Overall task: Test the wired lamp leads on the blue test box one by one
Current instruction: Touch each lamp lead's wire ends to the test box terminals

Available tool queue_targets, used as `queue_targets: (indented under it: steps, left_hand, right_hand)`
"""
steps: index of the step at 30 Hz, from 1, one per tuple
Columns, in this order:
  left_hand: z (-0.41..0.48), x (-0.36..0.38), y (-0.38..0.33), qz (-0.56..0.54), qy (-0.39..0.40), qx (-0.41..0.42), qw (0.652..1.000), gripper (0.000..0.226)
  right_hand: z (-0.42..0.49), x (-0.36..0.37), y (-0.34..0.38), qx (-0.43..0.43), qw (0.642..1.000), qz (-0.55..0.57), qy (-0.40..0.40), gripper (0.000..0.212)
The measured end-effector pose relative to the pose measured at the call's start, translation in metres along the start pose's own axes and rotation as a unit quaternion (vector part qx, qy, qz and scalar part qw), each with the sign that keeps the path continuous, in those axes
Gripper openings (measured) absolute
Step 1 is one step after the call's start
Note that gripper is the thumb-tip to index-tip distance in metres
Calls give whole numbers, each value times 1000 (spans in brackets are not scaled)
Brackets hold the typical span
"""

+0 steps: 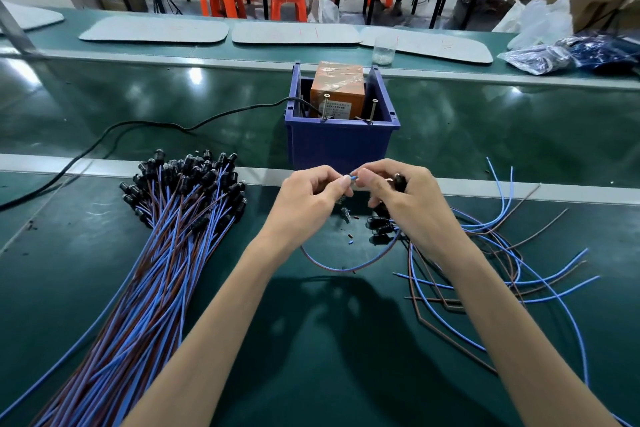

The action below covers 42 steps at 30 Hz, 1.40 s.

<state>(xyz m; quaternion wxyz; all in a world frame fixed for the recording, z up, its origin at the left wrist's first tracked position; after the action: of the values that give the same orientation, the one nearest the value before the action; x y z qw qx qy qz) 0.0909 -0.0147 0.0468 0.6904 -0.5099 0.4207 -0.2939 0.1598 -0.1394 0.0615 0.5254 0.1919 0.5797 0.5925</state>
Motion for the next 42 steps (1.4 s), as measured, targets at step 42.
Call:
queue_targets:
  steps: [42]
  left_hand:
    - [5,-15,14,-100,-118,-115,981,26]
  right_hand:
    - [6,-14,-31,190,953,223,-75,15]
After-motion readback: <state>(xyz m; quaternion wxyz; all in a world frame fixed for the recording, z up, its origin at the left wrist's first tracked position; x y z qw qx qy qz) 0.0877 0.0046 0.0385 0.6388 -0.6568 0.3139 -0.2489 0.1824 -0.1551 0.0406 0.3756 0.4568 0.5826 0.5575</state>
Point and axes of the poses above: each hand's wrist, its own z-axis towards the middle knuckle, its own x-axis out of the palm, y = z × x, the point moved 7 cm from there along z, towards the middle knuckle, and after that the axes turned 5 degrees about -y, right-handed, at the moved point
